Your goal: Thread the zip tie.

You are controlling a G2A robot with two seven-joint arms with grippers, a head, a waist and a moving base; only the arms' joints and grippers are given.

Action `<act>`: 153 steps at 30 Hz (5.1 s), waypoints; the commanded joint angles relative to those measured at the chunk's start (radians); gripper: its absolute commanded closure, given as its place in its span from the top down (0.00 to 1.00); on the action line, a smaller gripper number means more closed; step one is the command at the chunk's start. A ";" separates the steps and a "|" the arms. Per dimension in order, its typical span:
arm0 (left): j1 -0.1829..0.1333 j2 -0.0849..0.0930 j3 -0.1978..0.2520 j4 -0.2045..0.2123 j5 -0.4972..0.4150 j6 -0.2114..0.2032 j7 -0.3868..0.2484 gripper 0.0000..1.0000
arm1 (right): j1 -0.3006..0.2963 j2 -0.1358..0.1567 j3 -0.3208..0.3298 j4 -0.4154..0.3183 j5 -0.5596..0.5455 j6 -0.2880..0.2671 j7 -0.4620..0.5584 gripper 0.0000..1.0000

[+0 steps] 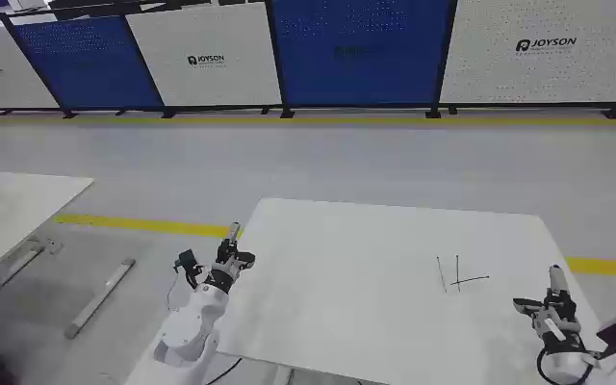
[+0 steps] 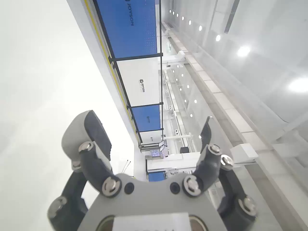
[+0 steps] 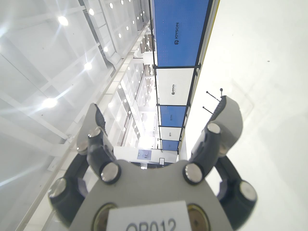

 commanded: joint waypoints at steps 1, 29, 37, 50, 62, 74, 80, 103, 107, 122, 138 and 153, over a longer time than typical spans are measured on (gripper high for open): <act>0.000 0.000 0.000 0.000 0.000 0.000 0.000 0.78 | 0.000 0.000 0.000 0.000 0.000 0.000 0.000 0.78; 0.000 0.000 0.000 0.000 0.000 0.000 0.000 1.00 | 0.021 0.007 0.045 -0.001 -0.020 0.041 0.151 1.00; 0.000 0.000 0.000 0.000 0.000 0.000 0.000 1.00 | 0.023 0.019 0.092 -0.015 -0.062 0.097 0.275 1.00; 0.000 0.000 0.000 0.000 0.000 0.000 0.000 1.00 | 0.038 0.026 0.111 -0.020 -0.105 0.097 0.353 1.00; 0.000 0.000 0.000 0.000 0.000 0.000 0.000 1.00 | 0.206 0.066 0.187 0.079 -0.165 0.205 0.712 1.00; 0.000 0.000 0.000 0.000 0.000 0.000 0.000 1.00 | 0.480 0.086 0.010 0.315 -0.299 0.321 0.929 1.00; 0.000 0.000 0.000 0.000 0.000 0.000 0.000 1.00 | 0.480 0.086 0.010 0.315 -0.299 0.321 0.929 1.00; 0.000 0.000 0.000 0.000 0.000 0.000 0.000 1.00 | 0.563 0.096 -0.001 0.569 -0.218 0.256 1.031 1.00; 0.000 0.000 0.000 0.000 0.000 0.000 0.000 1.00 | 0.669 0.101 -0.057 0.655 -0.303 0.283 1.071 1.00; 0.000 0.000 0.000 0.000 0.000 0.000 0.000 1.00 | 0.668 0.101 -0.060 0.652 -0.300 0.279 1.077 1.00; 0.000 0.000 0.000 0.000 0.000 0.000 0.000 1.00 | 0.842 0.136 -0.167 0.689 -0.389 0.308 1.390 1.00; 0.000 0.000 0.000 0.000 0.000 0.000 0.000 1.00 | 0.978 0.124 -0.412 0.848 -0.394 0.314 1.390 1.00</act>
